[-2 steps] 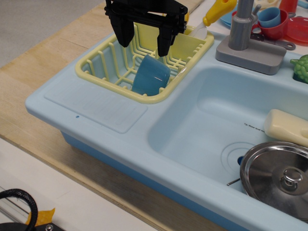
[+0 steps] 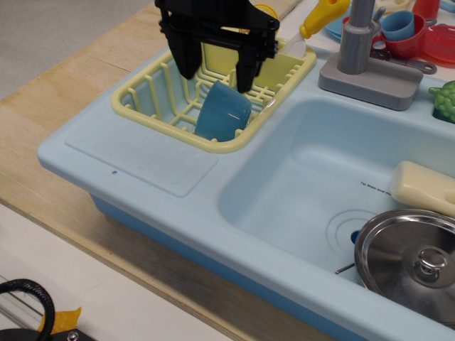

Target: Flip cup upright

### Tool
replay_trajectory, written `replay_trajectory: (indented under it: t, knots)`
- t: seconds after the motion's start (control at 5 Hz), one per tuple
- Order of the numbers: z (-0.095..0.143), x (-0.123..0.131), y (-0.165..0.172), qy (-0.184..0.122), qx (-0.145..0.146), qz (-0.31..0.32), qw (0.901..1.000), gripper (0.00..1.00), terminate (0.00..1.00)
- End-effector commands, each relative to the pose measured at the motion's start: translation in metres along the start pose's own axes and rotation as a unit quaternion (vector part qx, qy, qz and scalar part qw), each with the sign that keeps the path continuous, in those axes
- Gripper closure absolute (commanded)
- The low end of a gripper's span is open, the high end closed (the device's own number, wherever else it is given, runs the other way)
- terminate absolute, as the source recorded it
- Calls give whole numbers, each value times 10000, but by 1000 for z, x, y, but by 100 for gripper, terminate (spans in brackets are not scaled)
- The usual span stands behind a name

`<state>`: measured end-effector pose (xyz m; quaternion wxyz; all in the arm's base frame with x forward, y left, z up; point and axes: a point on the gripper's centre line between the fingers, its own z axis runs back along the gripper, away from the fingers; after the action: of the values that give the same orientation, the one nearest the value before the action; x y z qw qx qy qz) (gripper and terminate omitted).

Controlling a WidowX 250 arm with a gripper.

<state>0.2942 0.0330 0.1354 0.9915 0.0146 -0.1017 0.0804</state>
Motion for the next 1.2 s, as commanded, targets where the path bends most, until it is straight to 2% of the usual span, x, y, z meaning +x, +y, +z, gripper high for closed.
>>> replay_trajectory:
  t: [0.0, 0.2, 0.4, 1.0]
  knots:
    - [2, 6, 14, -186, -331, 203, 9991, 0, 0]
    - [-2, 5, 17, -153, -481, 290, 9983, 0, 0]
    - [-10, 4, 18, -19, -839, 370, 9958, 0, 0]
    - [-34, -3, 8, 215, -1597, 634, 9849, 0, 0]
